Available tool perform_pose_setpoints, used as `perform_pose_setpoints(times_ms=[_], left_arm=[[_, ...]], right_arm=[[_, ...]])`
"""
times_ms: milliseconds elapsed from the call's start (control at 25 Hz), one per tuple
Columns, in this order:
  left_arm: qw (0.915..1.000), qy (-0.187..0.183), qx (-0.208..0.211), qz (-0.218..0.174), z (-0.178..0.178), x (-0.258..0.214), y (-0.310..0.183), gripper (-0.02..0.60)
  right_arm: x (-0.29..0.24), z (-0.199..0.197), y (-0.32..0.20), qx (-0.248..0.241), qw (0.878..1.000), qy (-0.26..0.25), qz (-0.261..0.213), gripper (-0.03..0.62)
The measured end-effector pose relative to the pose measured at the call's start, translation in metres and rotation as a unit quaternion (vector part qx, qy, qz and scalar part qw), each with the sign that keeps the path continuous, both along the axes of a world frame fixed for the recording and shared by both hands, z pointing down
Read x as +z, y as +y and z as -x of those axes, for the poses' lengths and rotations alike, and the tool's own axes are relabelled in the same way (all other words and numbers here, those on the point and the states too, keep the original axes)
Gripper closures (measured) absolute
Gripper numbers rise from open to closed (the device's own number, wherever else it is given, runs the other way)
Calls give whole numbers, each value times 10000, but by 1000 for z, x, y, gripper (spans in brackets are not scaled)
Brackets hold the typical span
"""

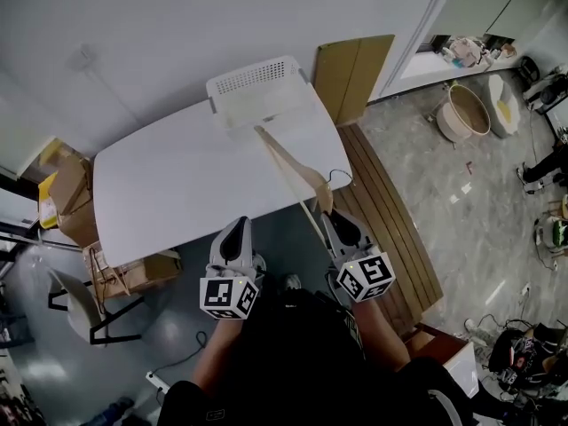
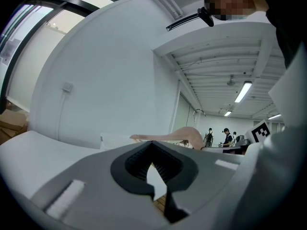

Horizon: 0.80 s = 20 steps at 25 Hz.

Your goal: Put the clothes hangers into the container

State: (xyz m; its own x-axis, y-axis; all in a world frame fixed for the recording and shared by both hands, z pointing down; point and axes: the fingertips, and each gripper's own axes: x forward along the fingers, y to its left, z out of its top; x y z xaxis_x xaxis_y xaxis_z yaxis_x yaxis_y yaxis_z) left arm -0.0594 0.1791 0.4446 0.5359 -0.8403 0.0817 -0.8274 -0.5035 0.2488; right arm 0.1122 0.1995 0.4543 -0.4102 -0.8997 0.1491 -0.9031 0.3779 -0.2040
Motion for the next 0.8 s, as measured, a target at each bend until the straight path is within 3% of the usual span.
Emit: perform_pose_setpoints(times_ms=[440,800], left_arm=[[9995,118,273,-133,-6,-9,-85,577],[9988,265,416,-53,23,-14,-165,577]], right_arm=[[-7,-2,-68,244,9996,127,44,534],[-15,20,-146,362,9991,192,136,534]])
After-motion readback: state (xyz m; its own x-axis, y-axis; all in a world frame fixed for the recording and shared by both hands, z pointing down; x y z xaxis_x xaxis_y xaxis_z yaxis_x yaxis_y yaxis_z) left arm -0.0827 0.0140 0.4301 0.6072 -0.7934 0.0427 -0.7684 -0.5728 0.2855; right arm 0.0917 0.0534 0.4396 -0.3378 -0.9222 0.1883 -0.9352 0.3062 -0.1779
